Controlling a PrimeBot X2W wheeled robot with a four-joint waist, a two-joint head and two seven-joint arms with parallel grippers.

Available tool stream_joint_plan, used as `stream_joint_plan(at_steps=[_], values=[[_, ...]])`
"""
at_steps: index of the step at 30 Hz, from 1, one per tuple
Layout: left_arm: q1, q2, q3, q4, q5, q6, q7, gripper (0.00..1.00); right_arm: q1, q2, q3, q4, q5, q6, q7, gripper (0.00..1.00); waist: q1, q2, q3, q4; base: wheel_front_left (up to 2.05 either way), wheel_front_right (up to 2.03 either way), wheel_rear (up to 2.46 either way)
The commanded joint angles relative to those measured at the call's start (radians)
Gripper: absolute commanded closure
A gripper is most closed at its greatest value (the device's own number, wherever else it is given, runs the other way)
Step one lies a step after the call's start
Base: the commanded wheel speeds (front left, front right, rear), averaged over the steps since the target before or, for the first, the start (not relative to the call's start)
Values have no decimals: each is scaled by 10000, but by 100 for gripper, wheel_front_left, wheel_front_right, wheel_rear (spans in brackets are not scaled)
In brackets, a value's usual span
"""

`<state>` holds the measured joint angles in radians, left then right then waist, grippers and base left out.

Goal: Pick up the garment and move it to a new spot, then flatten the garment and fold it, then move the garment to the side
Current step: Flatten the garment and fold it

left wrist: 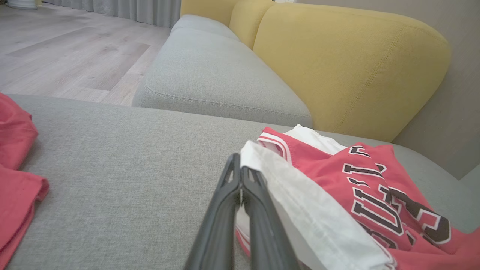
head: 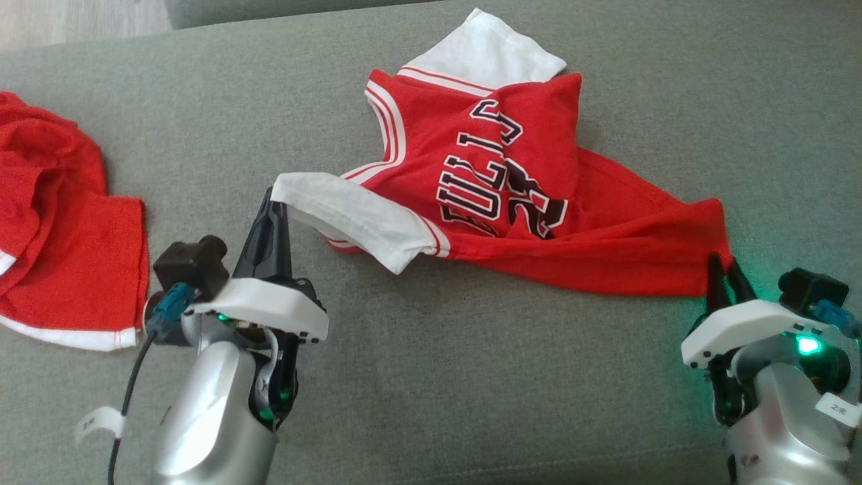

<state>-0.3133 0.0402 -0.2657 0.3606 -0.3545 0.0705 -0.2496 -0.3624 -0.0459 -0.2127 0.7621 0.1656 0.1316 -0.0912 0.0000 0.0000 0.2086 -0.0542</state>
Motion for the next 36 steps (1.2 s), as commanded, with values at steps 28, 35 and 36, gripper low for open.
stream_joint_plan(at_steps=[28,35,36], values=[[-1127,365,1354,-4348,722,-55,406,100,-882,-1573,1900,-8245,-930,-9,1832,100,0,0,-2675,-53,0,0,0],[-1052,372,1398,-6710,745,383,1225,100,-632,-1042,1042,-10268,-1380,-9,2925,100,0,0,-2956,-9,0,0,0],[-1066,380,1395,-6985,769,442,1364,100,-560,-950,996,-10514,-1444,-9,3104,100,0,0,-2950,-6,0,0,0]])
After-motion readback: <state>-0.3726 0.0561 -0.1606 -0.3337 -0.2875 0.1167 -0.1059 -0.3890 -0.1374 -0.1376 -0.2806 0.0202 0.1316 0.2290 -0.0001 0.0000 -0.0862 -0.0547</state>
